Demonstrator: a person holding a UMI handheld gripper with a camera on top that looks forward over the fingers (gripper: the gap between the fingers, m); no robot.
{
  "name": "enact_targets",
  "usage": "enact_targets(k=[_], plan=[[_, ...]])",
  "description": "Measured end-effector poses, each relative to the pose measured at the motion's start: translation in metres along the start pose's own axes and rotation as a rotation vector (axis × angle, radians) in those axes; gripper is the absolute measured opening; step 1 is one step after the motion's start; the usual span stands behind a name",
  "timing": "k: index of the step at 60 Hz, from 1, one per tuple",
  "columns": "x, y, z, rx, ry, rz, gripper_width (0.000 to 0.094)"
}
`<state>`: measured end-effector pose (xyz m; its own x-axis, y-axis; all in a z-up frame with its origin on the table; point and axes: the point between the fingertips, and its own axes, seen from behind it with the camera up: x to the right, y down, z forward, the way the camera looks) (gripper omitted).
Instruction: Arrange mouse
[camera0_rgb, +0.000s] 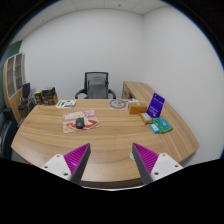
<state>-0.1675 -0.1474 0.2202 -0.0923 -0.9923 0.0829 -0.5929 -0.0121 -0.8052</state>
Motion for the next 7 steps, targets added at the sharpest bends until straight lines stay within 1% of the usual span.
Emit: enact_targets(k=[7], plan=[[0.0054,0.0026,0.0,-0.004,0.0,0.0,0.0866]])
